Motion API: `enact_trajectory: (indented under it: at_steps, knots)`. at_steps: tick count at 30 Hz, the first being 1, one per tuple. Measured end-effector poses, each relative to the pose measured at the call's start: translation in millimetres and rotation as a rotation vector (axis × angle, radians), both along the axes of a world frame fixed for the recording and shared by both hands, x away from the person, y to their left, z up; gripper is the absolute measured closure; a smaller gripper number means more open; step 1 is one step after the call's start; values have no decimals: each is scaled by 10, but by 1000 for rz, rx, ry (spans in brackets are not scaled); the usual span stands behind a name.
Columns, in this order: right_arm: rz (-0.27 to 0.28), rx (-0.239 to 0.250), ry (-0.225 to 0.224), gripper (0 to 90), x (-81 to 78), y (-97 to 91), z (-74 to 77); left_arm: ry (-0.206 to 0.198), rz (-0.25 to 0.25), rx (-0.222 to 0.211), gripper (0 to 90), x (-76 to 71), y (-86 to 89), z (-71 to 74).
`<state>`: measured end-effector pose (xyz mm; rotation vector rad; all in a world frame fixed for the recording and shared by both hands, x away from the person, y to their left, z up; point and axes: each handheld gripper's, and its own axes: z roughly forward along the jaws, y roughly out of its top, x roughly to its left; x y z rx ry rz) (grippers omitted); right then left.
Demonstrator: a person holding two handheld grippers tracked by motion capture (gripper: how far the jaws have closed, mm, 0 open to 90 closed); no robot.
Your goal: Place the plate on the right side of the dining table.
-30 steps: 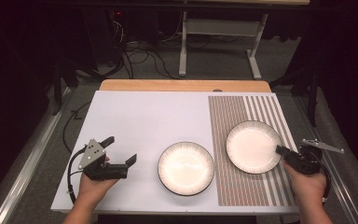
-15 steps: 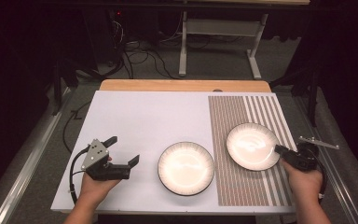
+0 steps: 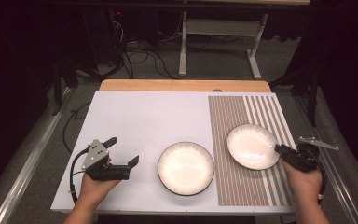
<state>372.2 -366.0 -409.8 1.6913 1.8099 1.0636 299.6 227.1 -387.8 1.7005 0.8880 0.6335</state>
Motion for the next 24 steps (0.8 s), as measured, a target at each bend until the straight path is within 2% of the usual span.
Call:
enact_trajectory:
  at_steps: [2, 5, 8, 9, 10, 14, 15, 16, 17, 18, 24]
  knots:
    - [10, -7, -34, 600, -28, -8, 39, 0, 2, 2, 0, -4, -3, -1]
    - [37, -33, -89, 549, -85, 23, 122, 5, 3, -5, 0, -8, -1, 0]
    - [74, -67, -163, 477, -154, 105, 217, 2, 2, -7, 0, -21, -5, 7]
    - [101, -76, -203, 407, -198, 176, 267, 1, 4, -5, 0, -26, -8, 8]
    - [101, -76, -203, 407, -198, 176, 267, 1, 5, -4, 0, -32, -12, 10]
    - [186, -88, -249, 342, -273, 345, 352, 0, 5, 7, 0, -49, -35, 13]
    - [223, -81, -265, 291, -315, 451, 394, -2, 7, 11, 0, -57, -51, 17]
    - [223, -81, -265, 291, -315, 451, 394, -2, 7, 11, 0, -57, -51, 17]
    - [265, -80, -285, 231, -353, 562, 423, -5, 9, 11, 0, -60, -58, 19]
    - [265, -80, -285, 231, -353, 562, 423, -7, 11, 11, 0, -62, -63, 22]
    - [378, -77, -339, 115, -486, 919, 481, -8, 6, 7, 0, -73, -89, 29]
